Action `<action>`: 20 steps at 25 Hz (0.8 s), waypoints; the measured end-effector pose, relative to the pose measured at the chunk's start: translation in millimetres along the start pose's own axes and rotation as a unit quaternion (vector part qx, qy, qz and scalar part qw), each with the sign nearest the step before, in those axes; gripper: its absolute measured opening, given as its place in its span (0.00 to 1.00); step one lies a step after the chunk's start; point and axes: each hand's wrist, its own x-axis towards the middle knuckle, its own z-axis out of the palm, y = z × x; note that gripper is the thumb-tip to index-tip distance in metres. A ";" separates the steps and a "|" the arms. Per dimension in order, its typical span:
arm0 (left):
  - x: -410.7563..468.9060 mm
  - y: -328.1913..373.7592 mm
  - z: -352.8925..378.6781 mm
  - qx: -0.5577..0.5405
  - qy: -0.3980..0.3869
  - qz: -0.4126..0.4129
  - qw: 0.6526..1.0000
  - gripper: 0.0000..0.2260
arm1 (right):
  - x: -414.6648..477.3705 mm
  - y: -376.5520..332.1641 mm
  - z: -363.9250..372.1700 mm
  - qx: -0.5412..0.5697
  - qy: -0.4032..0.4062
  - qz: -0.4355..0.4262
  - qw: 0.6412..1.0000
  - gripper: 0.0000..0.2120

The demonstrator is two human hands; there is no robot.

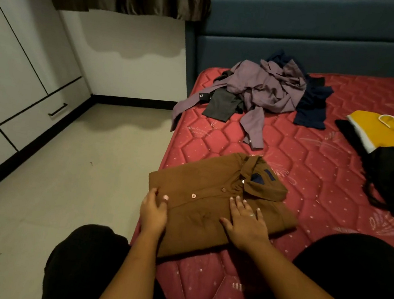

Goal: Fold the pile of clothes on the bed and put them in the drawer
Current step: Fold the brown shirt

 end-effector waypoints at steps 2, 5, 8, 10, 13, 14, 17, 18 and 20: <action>-0.4 3.2 -10.1 -0.171 0.037 -0.124 0.977 0.14 | -4.1 0.2 -11.0 0.032 0.018 -0.016 0.999 0.33; -2.4 5.8 -21.3 -0.336 0.011 -0.232 0.913 0.12 | -10.9 -7.2 -22.6 0.058 -0.020 -0.120 0.991 0.39; -2.9 12.3 -29.5 -0.367 -0.073 -0.236 0.897 0.20 | -23.5 -22.3 -14.7 -0.036 -0.079 -0.180 0.980 0.53; -3.7 19.6 -32.3 -0.365 -0.149 -0.216 0.893 0.20 | -25.7 -27.4 -8.5 -0.086 -0.062 -0.165 0.981 0.51; -1.6 24.6 -30.3 -0.338 -0.185 -0.225 0.895 0.19 | -30.2 -37.1 -11.3 -0.088 0.023 -0.168 0.981 0.40; 0.5 26.6 -29.6 -0.341 -0.178 -0.231 0.894 0.19 | -31.7 -41.6 -11.0 -0.076 0.096 -0.222 0.967 0.35; 8.5 37.1 -30.0 -0.350 -0.163 -0.243 0.890 0.21 | -41.9 -59.2 4.2 -0.079 0.166 -0.463 0.867 0.16; 10.5 42.2 -31.8 -0.350 -0.161 -0.251 0.888 0.21 | -47.8 -65.5 12.8 -0.100 0.163 -0.534 0.823 0.11; 12.7 54.0 -35.4 -0.352 -0.162 -0.269 0.882 0.21 | -54.5 -71.9 31.1 -0.132 0.094 -0.553 0.817 0.12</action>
